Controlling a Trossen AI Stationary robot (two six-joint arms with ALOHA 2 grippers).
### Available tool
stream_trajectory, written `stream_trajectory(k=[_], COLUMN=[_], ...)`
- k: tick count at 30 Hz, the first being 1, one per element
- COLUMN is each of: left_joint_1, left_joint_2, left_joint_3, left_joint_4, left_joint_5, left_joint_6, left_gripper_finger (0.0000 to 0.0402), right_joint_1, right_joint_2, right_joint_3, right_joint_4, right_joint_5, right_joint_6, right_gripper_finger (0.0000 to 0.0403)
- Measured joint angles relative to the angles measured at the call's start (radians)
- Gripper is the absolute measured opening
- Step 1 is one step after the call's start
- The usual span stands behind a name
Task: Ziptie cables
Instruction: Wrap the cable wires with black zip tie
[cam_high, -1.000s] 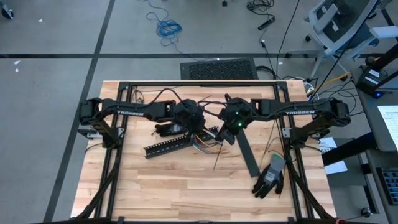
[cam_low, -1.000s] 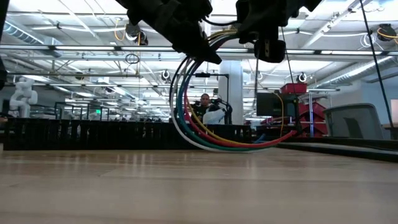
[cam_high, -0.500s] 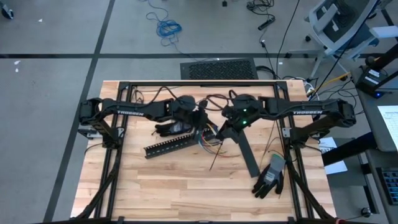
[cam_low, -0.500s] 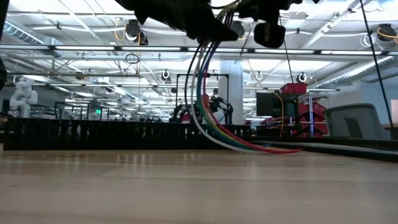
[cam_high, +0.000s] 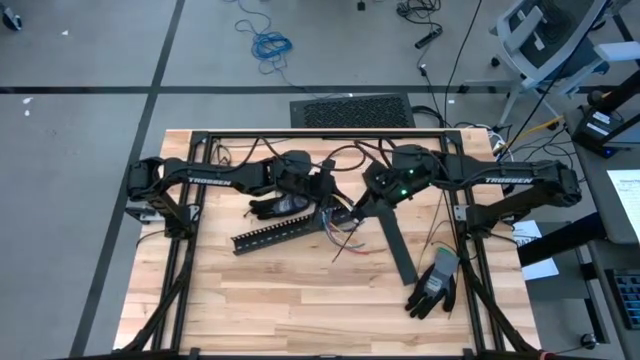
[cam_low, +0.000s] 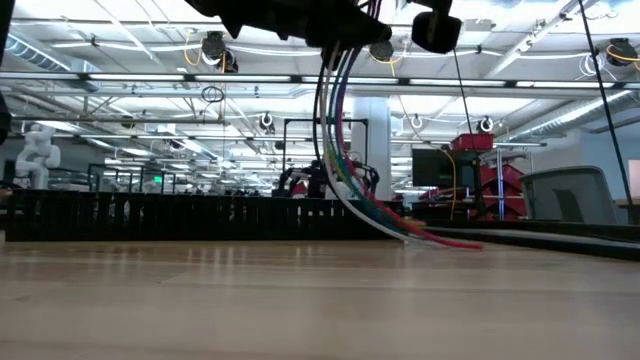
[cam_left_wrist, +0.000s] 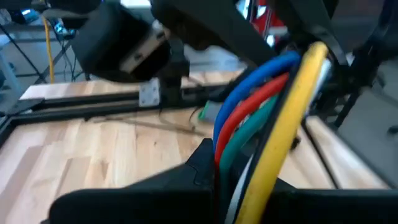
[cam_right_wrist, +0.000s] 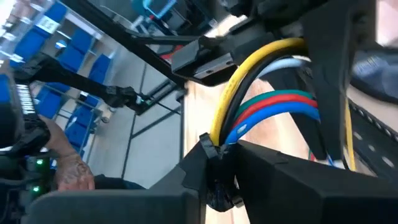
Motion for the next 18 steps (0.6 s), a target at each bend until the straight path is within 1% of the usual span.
stream_trajectory(k=[7,10,15,18], left_joint_1=[-0.005,-0.01,-0.015,-0.014], left_joint_2=[0.0,-0.001,-0.001,-0.001], left_joint_3=[0.0,0.0,0.0,0.002], left_joint_4=[0.014,0.015,0.014,0.018], left_joint_5=[0.014,0.019,0.043,0.084], left_joint_6=[-0.048,-0.082,-0.085,-0.086], left_gripper_finger=[0.001,0.001,0.001,0.001], right_joint_1=[0.0,0.0,0.0,-0.005], right_joint_2=[-0.005,-0.015,-0.032,-0.042], right_joint_3=[0.0,0.0,0.0,-0.001], right_joint_4=[0.077,0.078,0.087,0.111], right_joint_5=[-0.02,-0.025,-0.027,-0.045], right_joint_6=[-0.005,-0.005,-0.005,-0.007], right_gripper_finger=[0.0083,0.0087,0.009,0.009])
